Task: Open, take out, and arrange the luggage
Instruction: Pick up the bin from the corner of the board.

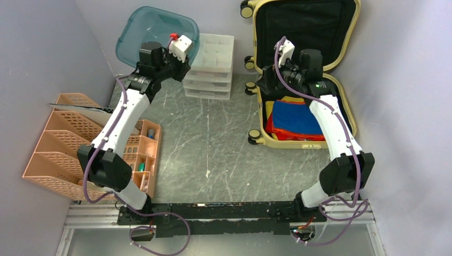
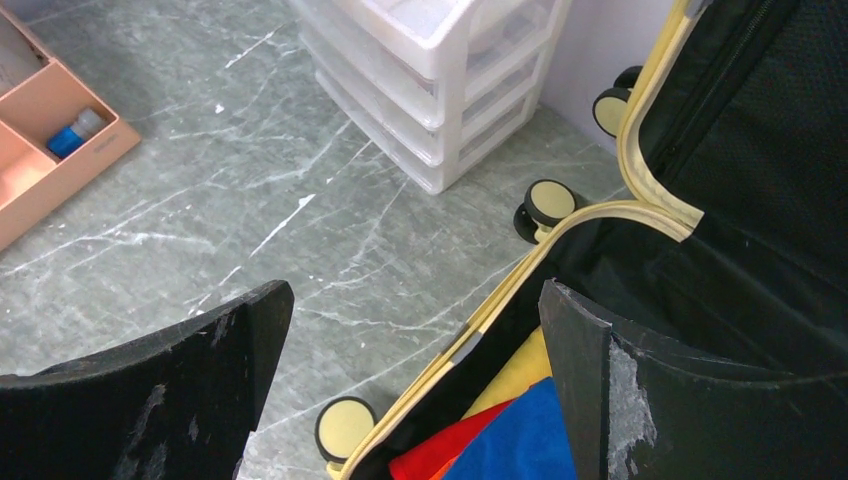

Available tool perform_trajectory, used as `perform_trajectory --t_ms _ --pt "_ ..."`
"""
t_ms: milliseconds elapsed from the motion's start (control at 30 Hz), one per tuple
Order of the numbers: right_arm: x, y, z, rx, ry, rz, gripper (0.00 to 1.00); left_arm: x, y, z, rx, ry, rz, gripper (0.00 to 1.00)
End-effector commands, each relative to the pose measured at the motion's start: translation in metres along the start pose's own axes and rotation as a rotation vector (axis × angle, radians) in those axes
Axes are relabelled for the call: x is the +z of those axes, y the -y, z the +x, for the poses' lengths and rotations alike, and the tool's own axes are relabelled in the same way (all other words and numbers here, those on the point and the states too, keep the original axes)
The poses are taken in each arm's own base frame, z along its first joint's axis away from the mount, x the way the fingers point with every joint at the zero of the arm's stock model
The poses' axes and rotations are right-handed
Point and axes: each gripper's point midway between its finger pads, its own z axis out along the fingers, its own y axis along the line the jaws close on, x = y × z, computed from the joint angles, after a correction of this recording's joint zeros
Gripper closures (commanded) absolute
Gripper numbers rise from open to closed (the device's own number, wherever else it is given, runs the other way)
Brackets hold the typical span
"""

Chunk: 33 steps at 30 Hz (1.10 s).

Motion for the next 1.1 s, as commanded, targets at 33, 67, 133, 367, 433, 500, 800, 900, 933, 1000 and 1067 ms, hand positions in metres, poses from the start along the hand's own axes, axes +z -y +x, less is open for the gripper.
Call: perform_trajectory --t_ms 33,67,133,367,433,500,800,900,933,1000,1067 --pt "-0.011 0.011 -0.019 -0.035 0.062 0.051 0.00 -0.049 0.052 -0.069 0.107 0.158 0.227 0.77" --pt "-0.012 0.013 -0.019 -0.035 0.063 0.059 0.00 -0.055 0.060 -0.072 0.112 0.165 0.260 0.77" --pt "-0.014 0.018 -0.019 -0.033 0.067 0.071 0.00 -0.068 0.073 -0.077 0.119 0.173 0.315 0.77" --pt "-0.018 0.044 -0.019 -0.025 0.075 0.122 0.00 -0.119 0.124 -0.081 0.139 0.197 0.560 0.77" --pt "-0.019 0.053 -0.018 -0.016 0.073 0.136 0.00 -0.130 0.140 -0.074 0.127 0.191 0.638 0.78" --pt "-0.019 0.058 -0.015 -0.003 0.068 0.137 0.00 -0.141 0.157 -0.064 0.120 0.178 0.719 0.77" --pt "-0.043 0.078 -0.015 0.011 0.088 0.188 0.00 -0.155 0.215 0.006 0.120 0.055 0.939 0.76" --pt "-0.053 0.081 -0.018 0.013 0.107 0.201 0.00 -0.156 0.236 0.026 0.134 0.010 1.004 0.76" --pt "-0.055 0.082 -0.017 0.017 0.111 0.201 0.00 -0.155 0.242 0.032 0.142 -0.007 1.015 0.76" --pt "-0.057 0.082 -0.015 0.025 0.114 0.198 0.00 -0.148 0.251 0.051 0.151 -0.056 1.022 0.76" --pt "-0.059 0.082 -0.014 0.032 0.117 0.192 0.00 -0.142 0.261 0.068 0.167 -0.099 1.037 0.77"
